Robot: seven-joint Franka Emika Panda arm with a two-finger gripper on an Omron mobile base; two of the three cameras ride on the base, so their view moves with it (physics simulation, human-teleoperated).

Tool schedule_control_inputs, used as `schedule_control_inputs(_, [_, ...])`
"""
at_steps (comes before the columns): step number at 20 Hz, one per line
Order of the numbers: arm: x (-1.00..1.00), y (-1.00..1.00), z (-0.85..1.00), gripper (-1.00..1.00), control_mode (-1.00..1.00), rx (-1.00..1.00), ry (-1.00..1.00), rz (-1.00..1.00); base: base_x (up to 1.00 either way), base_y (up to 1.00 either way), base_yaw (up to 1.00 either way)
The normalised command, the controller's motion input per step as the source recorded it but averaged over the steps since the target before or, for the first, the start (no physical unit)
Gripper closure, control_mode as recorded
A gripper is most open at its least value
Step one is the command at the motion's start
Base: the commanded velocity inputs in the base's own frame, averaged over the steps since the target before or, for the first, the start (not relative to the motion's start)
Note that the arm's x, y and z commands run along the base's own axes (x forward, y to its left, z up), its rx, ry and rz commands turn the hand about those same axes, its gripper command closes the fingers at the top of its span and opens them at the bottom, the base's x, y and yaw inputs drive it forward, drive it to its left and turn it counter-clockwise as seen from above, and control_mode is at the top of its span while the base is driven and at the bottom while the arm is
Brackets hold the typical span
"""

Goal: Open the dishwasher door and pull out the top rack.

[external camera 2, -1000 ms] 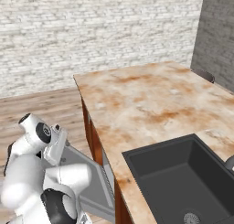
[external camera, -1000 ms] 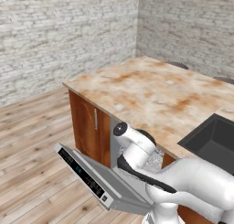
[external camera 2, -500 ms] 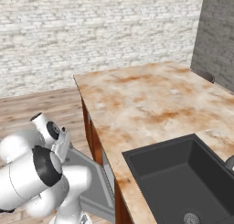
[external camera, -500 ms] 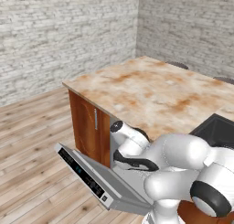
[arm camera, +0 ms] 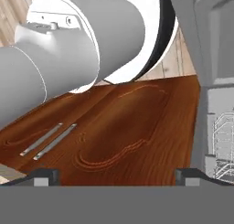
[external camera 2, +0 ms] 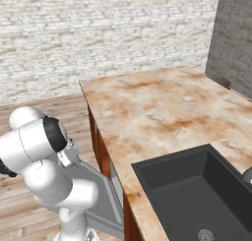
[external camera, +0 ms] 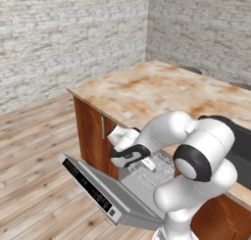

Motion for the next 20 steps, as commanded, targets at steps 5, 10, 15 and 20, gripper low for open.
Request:
schedule_control_inputs(5, [0.00,0.00,0.00,-1.00,-1.00,-0.32,0.63,0.03,0.00,0.00,0.00])
schedule_control_inputs(10, [-0.02,-0.15,-0.11,-1.00,-1.00,-0.27,0.59,0.09,0.00,0.00,0.00])
schedule_control_inputs(15, [-0.01,-0.29,-0.06,-1.00,-1.00,-0.18,0.42,0.14,0.00,0.00,0.00])
schedule_control_inputs(20, [0.08,-0.24,-0.02,-1.00,-1.00,-0.04,0.29,0.12,0.00,0.00,0.00])
